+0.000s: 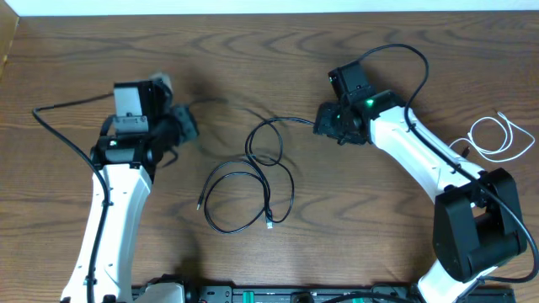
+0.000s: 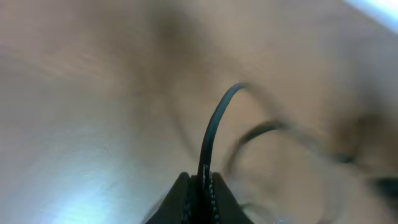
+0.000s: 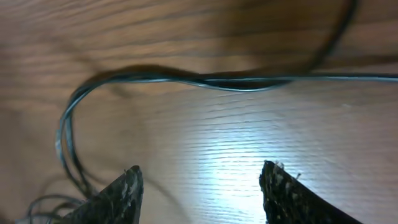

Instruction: Untangle cables

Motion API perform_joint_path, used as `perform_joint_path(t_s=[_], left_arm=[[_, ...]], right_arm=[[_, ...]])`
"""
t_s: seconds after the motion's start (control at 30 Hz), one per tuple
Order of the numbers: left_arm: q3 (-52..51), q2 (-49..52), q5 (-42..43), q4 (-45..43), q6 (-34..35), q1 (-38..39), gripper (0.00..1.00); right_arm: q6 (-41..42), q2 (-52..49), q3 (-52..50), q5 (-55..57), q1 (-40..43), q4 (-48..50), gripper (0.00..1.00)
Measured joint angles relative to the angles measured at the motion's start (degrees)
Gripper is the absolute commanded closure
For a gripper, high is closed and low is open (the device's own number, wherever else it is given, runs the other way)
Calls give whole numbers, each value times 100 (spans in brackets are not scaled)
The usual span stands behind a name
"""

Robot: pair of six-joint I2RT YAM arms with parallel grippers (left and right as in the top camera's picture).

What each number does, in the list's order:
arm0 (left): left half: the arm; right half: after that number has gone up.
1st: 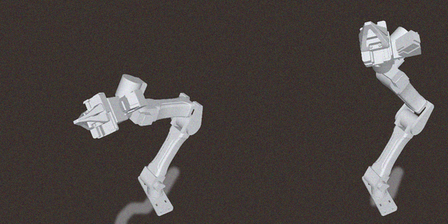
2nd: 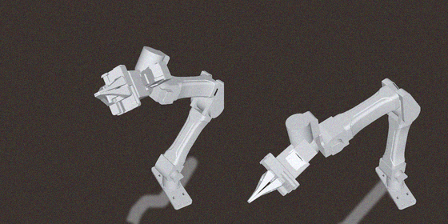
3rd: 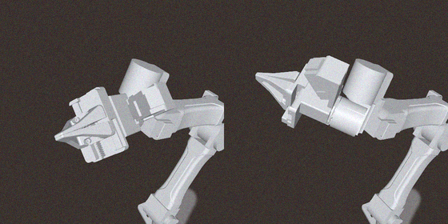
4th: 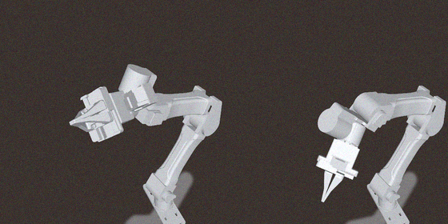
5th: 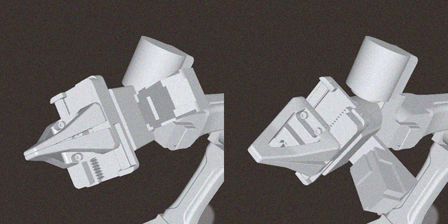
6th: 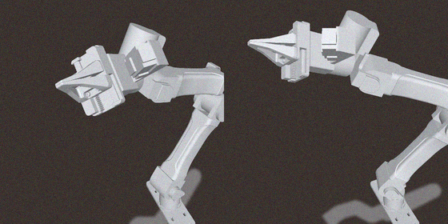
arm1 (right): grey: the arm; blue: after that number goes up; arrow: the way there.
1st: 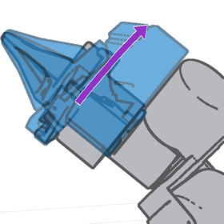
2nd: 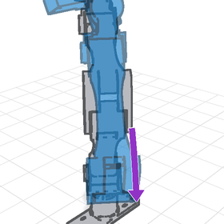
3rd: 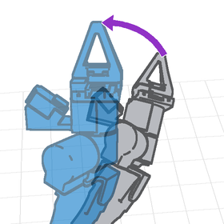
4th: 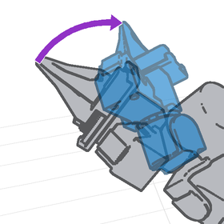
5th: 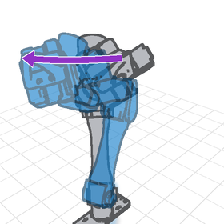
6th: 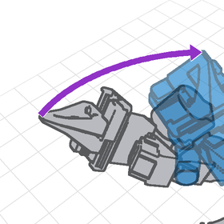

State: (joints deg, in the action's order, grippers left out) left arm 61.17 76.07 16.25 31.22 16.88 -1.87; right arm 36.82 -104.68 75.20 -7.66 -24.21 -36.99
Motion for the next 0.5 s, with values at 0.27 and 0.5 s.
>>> perform_joint_path(t_s=[0.27, 0.5], left_arm=[[481, -238, 2256, -3943, 2127, 11, 93], [492, -262, 2374, -5536, 4063, 11, 92]], right_arm=[[-946, 13, -2, -981, -313, 24, 36], [-1554, 13, -2, -1482, -579, 44, 27]])
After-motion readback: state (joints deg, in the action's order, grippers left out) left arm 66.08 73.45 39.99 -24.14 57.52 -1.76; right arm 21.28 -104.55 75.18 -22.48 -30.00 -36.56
